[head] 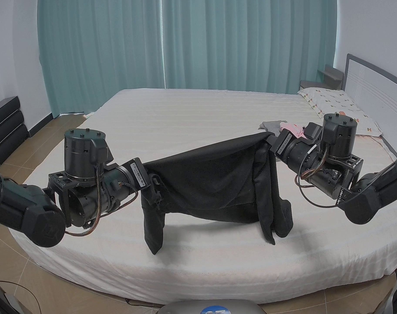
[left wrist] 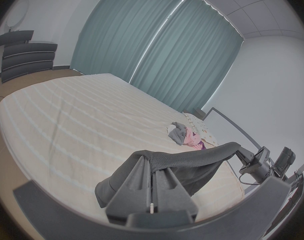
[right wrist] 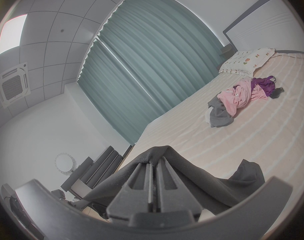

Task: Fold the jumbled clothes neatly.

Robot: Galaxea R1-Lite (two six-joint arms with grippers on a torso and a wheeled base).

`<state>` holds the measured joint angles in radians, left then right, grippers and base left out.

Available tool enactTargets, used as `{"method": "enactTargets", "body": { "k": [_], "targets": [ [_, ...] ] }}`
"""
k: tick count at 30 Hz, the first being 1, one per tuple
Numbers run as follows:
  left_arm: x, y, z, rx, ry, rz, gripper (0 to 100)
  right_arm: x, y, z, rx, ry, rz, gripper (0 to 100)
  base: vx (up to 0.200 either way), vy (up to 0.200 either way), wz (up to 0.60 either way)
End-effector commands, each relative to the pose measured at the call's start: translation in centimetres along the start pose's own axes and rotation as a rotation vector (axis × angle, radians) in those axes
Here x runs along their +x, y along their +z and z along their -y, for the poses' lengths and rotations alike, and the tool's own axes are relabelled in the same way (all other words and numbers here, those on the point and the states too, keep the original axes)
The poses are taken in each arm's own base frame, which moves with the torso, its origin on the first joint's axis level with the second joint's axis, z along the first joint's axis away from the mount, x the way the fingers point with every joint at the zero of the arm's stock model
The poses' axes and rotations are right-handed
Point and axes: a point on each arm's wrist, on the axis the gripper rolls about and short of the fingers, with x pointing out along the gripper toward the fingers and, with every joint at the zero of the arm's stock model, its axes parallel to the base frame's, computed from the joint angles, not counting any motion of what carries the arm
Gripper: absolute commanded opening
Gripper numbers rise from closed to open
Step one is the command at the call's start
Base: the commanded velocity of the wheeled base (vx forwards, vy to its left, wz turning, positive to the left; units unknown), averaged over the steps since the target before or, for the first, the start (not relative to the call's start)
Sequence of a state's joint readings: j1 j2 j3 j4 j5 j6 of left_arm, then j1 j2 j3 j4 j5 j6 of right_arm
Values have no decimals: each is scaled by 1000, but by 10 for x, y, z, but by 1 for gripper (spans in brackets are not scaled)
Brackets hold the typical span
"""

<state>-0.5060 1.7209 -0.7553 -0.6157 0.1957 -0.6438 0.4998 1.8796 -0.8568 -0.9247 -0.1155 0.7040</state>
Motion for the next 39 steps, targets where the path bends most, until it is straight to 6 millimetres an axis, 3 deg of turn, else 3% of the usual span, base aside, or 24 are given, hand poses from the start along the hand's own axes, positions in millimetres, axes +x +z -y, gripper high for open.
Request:
{"method": "enactTargets", "body": {
  "k": [1,8,15,22,30,31,39],
  "targets": [
    [-8,-3,2,1,-13,-8,0,-12,4,-2,1,8,5,0,-200,0,0],
    [-19,-5,4,0,-31,-11,0,-34,6,-7,0,24,1,0,-200,0,0],
    [-37,-3,0,-2,-40,-1,0,-70,20,-28,9,109,40,0,-200,0,0],
    [-56,-1,-3,-10,-56,19,0,-89,36,-46,16,180,85,0,0,0,0],
    [-41,1,-4,-11,-29,5,0,-52,25,-39,2,129,23,0,0,0,0],
    [-30,1,-4,-12,-13,0,0,-38,22,-35,-2,108,17,0,0,0,0],
    [14,1,-9,-13,47,-16,0,14,5,-23,-13,60,-8,0,150,0,0]
  ]
}}
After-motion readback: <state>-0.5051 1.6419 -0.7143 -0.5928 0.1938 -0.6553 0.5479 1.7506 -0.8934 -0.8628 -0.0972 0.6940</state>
